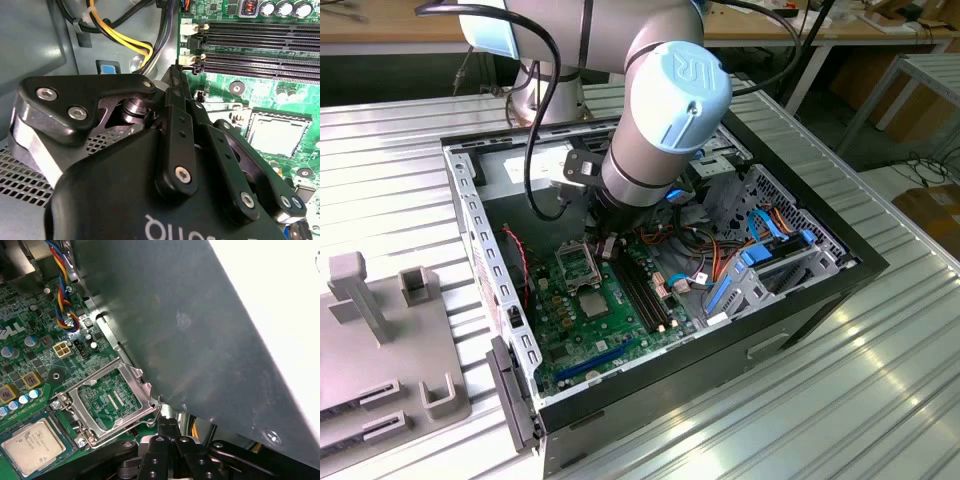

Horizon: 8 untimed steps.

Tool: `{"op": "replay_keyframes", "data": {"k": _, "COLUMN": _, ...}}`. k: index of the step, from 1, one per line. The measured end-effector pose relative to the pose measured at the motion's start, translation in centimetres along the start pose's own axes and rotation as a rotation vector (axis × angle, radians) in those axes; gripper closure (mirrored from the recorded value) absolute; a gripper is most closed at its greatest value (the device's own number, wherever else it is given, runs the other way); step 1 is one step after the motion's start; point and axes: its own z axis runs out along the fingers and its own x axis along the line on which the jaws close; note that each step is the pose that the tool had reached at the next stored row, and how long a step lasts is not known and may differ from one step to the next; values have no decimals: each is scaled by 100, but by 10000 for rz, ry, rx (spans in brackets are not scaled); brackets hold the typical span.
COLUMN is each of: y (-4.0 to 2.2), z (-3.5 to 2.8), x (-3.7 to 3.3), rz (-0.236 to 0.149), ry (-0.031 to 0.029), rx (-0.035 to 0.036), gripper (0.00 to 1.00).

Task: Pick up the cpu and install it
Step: 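Close the cpu cover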

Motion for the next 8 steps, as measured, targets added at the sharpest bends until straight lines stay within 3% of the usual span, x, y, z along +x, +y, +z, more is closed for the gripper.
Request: {"op": "replay_keyframes", "data": {"k": 8, "y": 13, "z": 19, "x": 13, "rz": 1, "ry": -26, "rx": -14, "gripper": 89}}
